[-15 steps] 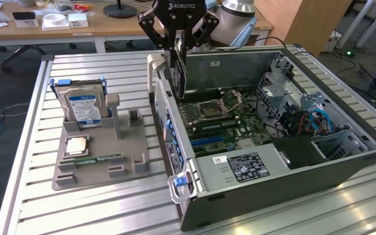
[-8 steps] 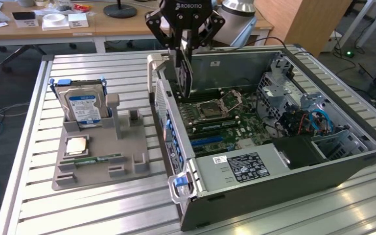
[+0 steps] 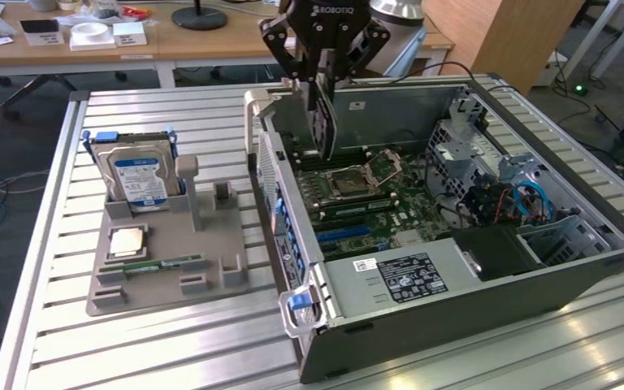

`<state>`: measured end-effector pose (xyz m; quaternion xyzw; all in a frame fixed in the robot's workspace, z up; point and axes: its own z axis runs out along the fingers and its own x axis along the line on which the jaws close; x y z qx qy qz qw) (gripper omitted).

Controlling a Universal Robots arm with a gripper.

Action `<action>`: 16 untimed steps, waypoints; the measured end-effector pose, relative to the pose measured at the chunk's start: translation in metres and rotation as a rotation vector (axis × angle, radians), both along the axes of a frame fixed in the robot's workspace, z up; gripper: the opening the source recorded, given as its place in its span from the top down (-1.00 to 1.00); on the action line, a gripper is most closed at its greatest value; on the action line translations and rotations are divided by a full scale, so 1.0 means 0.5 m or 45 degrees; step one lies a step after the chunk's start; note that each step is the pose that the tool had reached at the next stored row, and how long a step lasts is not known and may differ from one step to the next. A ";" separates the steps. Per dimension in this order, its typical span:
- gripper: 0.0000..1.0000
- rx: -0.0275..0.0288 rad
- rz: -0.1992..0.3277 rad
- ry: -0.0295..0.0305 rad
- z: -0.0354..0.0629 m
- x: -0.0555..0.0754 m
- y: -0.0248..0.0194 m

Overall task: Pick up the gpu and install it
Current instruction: 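Pick up the gpu and move the gpu toward the slot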

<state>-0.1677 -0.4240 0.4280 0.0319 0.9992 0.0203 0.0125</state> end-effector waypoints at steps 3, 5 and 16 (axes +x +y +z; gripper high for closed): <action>0.48 0.0002 0.000 0.0000 0.000 0.017 0.0000; 0.48 0.0002 0.000 0.0001 0.000 0.027 0.0000; 0.48 0.0003 0.000 0.0000 0.000 0.078 0.0001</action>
